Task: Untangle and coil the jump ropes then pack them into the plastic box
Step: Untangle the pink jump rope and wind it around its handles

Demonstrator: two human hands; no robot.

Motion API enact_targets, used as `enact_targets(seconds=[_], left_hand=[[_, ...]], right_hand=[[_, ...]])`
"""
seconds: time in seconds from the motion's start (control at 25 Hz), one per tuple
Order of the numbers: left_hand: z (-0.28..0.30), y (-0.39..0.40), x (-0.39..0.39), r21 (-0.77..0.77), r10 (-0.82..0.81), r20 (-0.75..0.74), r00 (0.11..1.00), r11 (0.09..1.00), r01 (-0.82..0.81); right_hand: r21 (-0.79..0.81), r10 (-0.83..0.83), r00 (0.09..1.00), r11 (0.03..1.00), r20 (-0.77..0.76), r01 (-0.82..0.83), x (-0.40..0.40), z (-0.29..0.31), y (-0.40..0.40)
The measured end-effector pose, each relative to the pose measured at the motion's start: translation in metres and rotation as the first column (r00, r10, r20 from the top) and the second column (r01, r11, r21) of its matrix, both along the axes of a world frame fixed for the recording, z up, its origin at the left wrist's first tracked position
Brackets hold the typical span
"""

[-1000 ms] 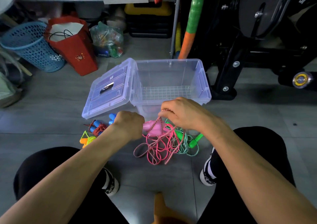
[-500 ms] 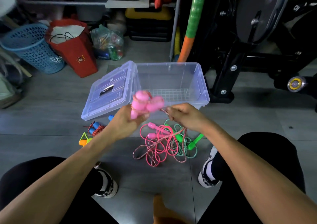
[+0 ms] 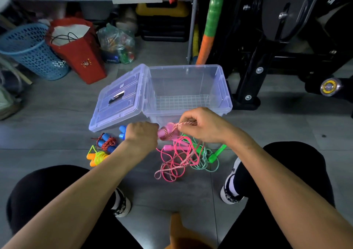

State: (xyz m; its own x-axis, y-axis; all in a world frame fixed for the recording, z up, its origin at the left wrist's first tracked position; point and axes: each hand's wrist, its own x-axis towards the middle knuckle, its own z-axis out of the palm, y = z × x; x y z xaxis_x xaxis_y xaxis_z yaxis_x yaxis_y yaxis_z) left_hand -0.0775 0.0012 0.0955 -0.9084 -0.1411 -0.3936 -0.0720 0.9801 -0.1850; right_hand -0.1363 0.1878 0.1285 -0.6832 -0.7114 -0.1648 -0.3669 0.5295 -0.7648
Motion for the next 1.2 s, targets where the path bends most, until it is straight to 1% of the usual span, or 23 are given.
enact_targets(seconds=[0.12, 0.16, 0.2, 0.24, 0.28, 0.32, 0.36, 0.4, 0.44, 0.52, 0.6, 0.64, 0.68, 0.72, 0.76, 0.8, 0.84, 0.88, 0.96, 1.04, 1.12, 1.16, 1.2], left_hand=[[0.005, 0.005, -0.003, 0.097, -0.354, -0.047, 0.934, 0.929, 0.357], [0.008, 0.004, -0.004, 0.17, -0.447, -0.147, 0.882, 0.868, 0.467], [0.009, 0.001, -0.005, 0.221, -0.522, -0.299, 0.799, 0.777, 0.59], [0.011, -0.001, -0.004, 0.262, -0.53, -0.435, 0.728, 0.699, 0.666], [0.008, -0.005, -0.003, 0.319, -0.47, -0.556, 0.685, 0.64, 0.698], [0.007, -0.008, -0.001, 0.426, -0.354, -0.609, 0.71, 0.608, 0.669], [0.007, -0.009, 0.0, 0.567, -0.182, -0.599, 0.779, 0.592, 0.574], [0.008, -0.008, 0.0, 0.704, 0.023, -0.541, 0.84, 0.558, 0.439], [0.01, -0.004, -0.002, 0.808, 0.227, -0.447, 0.865, 0.518, 0.281], [0.012, 0.006, -0.006, 0.91, 0.49, -0.278, 0.826, 0.411, 0.062], [0.006, 0.01, -0.011, 0.946, 0.608, -0.085, 0.789, 0.298, -0.128], [0.003, 0.011, -0.012, 0.931, 0.63, 0.013, 0.777, 0.275, -0.239], [-0.002, 0.011, -0.011, 0.886, 0.629, 0.072, 0.774, 0.316, -0.339], [-0.005, 0.01, -0.01, 0.806, 0.587, 0.056, 0.808, 0.452, -0.384], [-0.006, 0.011, -0.009, 0.676, 0.504, 0.01, 0.864, 0.633, -0.377], [-0.005, 0.013, -0.006, 0.498, 0.404, -0.035, 0.914, 0.8, -0.334], [-0.004, 0.017, -0.003, 0.299, 0.299, -0.056, 0.953, 0.915, -0.27], [-0.004, 0.022, -0.001, 0.129, 0.199, -0.052, 0.979, 0.973, -0.191], [-0.004, 0.032, 0.001, -0.045, 0.015, -0.025, 1.0, 0.999, -0.016], [0.0, 0.041, 0.006, -0.049, -0.207, 0.01, 0.978, 0.977, 0.207], [0.006, 0.041, 0.015, 0.054, -0.463, -0.014, 0.886, 0.885, 0.463], [0.007, 0.034, 0.019, 0.159, -0.517, -0.086, 0.851, 0.837, 0.524], [0.005, 0.023, 0.022, 0.291, -0.509, -0.189, 0.84, 0.788, 0.543]], right_hand=[[-0.074, -0.091, 0.995, 0.993, 0.046, 0.095, -0.025, 0.0, 0.012], [-0.082, -0.118, 0.99, 0.989, 0.071, 0.124, -0.032, -0.002, 0.018], [-0.087, -0.135, 0.986, 0.986, 0.099, 0.143, -0.036, -0.004, 0.022], [-0.097, -0.139, 0.982, 0.984, 0.127, 0.152, -0.037, -0.007, 0.025], [-0.112, -0.146, 0.977, 0.98, 0.156, 0.164, -0.036, -0.01, 0.029], [-0.132, -0.161, 0.969, 0.973, 0.185, 0.187, -0.034, -0.011, 0.031], [-0.149, -0.179, 0.962, 0.966, 0.204, 0.211, -0.032, -0.012, 0.034], [-0.155, -0.192, 0.959, 0.962, 0.208, 0.226, -0.03, -0.014, 0.037], [-0.144, -0.199, 0.961, 0.963, 0.194, 0.229, -0.026, -0.015, 0.039], [-0.085, -0.18, 0.976, 0.978, 0.125, 0.191, -0.015, -0.02, 0.038], [0.017, -0.104, 0.993, 0.995, 0.058, 0.103, -0.002, -0.026, 0.032], [0.081, -0.048, 0.999, 0.996, 0.024, 0.046, 0.005, -0.028, 0.027], [0.144, 0.017, 1.0, 0.989, -0.017, -0.015, 0.01, -0.027, 0.022], [0.199, 0.083, 0.995, 0.978, -0.057, -0.07, 0.014, -0.025, 0.019], [0.224, 0.13, 0.987, 0.969, -0.09, -0.107, 0.016, -0.02, 0.017], [0.215, 0.143, 0.983, 0.97, -0.113, -0.117, 0.015, -0.014, 0.016], [0.182, 0.126, 0.984, 0.978, -0.127, -0.102, 0.013, -0.007, 0.017], [0.137, 0.09, 0.987, 0.988, -0.136, -0.071, 0.008, -0.001, 0.019], [0.048, 0.013, 0.988, 0.999, -0.153, -0.006, -0.003, 0.008, 0.022], [-0.013, -0.035, 0.989, 0.999, -0.146, 0.034, -0.014, 0.007, 0.025], [-0.004, -0.056, 0.991, 0.998, -0.122, 0.056, -0.023, 0.001, 0.028], [0.039, -0.05, 0.991, 0.998, -0.121, 0.055, -0.026, -0.004, 0.03], [0.089, -0.037, 0.993, 0.995, -0.111, 0.046, -0.029, -0.009, 0.034]])
